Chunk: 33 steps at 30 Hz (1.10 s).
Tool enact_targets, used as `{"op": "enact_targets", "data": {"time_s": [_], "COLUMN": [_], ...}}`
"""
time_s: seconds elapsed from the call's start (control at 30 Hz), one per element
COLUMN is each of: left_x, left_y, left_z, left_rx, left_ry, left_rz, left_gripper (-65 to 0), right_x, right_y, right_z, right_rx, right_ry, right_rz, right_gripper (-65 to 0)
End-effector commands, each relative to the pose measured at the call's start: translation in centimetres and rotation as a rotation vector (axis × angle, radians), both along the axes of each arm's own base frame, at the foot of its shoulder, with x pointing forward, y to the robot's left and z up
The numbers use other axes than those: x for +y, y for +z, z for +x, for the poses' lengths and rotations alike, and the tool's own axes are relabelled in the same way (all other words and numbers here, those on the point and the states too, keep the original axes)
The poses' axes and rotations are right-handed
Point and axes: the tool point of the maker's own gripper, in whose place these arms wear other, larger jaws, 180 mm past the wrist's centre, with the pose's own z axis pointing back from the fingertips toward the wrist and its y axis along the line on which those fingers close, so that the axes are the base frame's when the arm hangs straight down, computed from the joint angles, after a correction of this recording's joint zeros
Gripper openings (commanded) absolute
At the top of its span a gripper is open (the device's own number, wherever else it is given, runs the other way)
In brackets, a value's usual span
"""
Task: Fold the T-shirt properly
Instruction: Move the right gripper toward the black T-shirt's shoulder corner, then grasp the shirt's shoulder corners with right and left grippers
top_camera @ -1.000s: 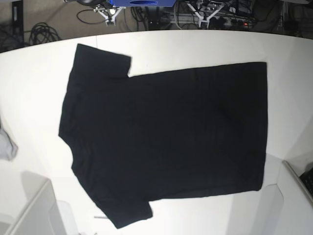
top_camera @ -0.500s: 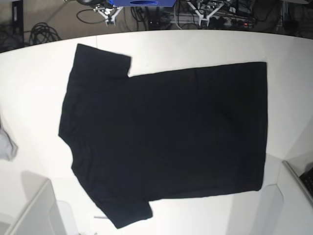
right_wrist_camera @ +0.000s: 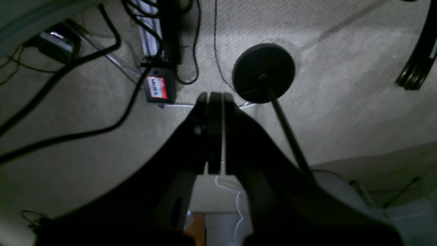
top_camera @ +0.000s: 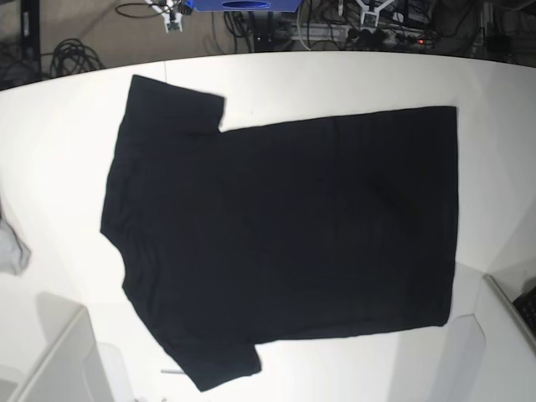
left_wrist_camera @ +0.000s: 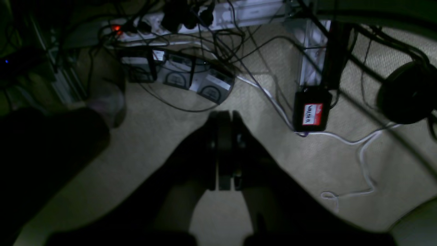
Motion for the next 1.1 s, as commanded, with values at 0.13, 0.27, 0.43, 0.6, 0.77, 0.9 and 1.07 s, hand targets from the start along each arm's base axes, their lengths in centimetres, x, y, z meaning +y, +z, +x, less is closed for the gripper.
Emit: {"op": "enact_targets", "data": {"time_s": [0.13, 0.27, 0.43, 0.6, 0.77, 0.9, 1.07], "left_x": [0.5, 1.2, 0.0, 0.1, 0.3, 2.9, 4.2], "left_y": [2.7, 5.1, 8.2, 10.8, 14.6, 17.2, 20.1], "left_z": [-1.7, -2.4, -2.2, -0.7, 1.3, 3.0, 5.5], "left_rx": [-0.044, -0.084, -0.151, -0.218, -0.308, -0.371, -0.454], "left_ry": [-0.063, -0.097, -0.132, -0.185, -0.217, -0.203, -0.211], "left_rz": [-0.073, -0.070, -0.096, -0.104, -0.095, -0.024, 0.022], "left_gripper": [-65.0, -65.0, -65.0, -65.0, -65.0, -65.0, -65.0], "right_x": [-2.6, -4.9, -6.5, -7.5, -8.6, -8.8, -9.2], "right_y": [1.9, 3.9, 6.8, 10.7, 14.2, 16.3, 19.7], "right_z": [-2.3, -2.4, -1.3, 1.2, 3.4, 5.8, 9.4], "right_rx": [-0.038, -0.092, -0.146, -0.227, -0.279, -0.326, -0.419], "right_ry": [-0.086, -0.137, -0.181, -0.249, -0.295, -0.296, -0.288], "right_rz": [-0.053, -0.104, -0.149, -0.192, -0.229, -0.237, -0.249], "right_gripper": [-65.0, -65.0, -65.0, -65.0, -65.0, -65.0, -65.0]}}
